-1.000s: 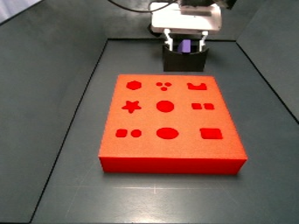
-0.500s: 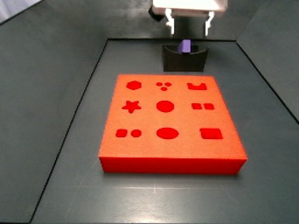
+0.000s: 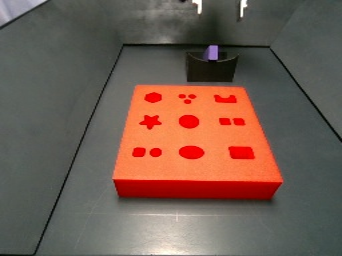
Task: Pick up the rectangle object. Move up. Place the rectangle object on the fixture. Regrasp the rectangle object. Move to above the board. Insert the rectangle object.
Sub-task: Regrasp the rectangle object.
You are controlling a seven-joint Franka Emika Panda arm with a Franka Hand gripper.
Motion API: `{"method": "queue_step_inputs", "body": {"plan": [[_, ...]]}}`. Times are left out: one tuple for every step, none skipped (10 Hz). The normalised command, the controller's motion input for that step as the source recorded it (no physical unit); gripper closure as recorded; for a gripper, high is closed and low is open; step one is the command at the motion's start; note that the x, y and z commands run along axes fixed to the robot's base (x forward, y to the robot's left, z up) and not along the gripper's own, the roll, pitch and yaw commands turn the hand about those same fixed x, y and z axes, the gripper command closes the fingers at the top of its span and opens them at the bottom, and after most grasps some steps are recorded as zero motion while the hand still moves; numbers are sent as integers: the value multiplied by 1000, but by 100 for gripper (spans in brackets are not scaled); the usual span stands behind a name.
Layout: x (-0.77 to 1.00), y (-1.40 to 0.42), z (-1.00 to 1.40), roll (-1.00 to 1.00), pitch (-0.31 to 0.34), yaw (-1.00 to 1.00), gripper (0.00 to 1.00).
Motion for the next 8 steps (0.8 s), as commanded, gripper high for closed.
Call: {"method": "queue_step_inputs", "body": {"plan": [[-132, -673, 686, 1000, 36, 9, 0], [-135, -577, 561, 1000, 30, 9, 0], [-101, -370, 287, 1000, 24, 8, 0], [-67, -197, 75, 1000, 22, 8, 0], [-24, -22, -16, 1000, 20, 8, 0], [-19, -8, 6, 1000, 21, 9, 0], [-24, -27, 11, 1000, 17, 9, 0], [-32, -28, 7, 1000, 12, 9, 0]]}}
